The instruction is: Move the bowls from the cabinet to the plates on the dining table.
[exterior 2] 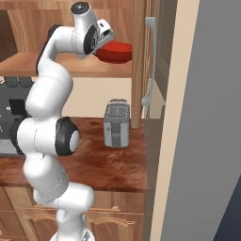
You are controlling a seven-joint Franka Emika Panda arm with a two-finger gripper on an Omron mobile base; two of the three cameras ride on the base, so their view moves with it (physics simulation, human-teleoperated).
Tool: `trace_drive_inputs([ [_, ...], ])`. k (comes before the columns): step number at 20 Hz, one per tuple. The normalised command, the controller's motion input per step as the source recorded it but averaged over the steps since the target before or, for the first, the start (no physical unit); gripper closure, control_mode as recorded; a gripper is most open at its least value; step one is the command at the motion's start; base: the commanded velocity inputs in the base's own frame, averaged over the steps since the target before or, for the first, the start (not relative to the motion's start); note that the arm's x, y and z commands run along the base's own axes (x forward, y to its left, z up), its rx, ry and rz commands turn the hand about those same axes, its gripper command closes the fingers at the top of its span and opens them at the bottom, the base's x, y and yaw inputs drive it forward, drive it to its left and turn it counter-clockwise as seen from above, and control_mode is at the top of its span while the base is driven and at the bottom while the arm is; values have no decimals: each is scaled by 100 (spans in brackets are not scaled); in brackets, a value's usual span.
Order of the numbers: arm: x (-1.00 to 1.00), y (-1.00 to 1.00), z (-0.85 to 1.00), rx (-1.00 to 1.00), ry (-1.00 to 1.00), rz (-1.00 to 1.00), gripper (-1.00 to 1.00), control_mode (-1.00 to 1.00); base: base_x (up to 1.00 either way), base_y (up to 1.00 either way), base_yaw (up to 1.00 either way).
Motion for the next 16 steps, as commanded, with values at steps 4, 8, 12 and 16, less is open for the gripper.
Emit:
trace_drive_inputs([
  [4,-29,18,0,0,-6,7,100,-100,0,0,0],
  [8,-33,26,0,0,-7,12,100,-100,0,0,0],
  [12,-26,23,0,-1,-9,14,100,-100,0,0,0],
  [16,-39,9,3,0,-4,12,100,-100,0,0,0],
])
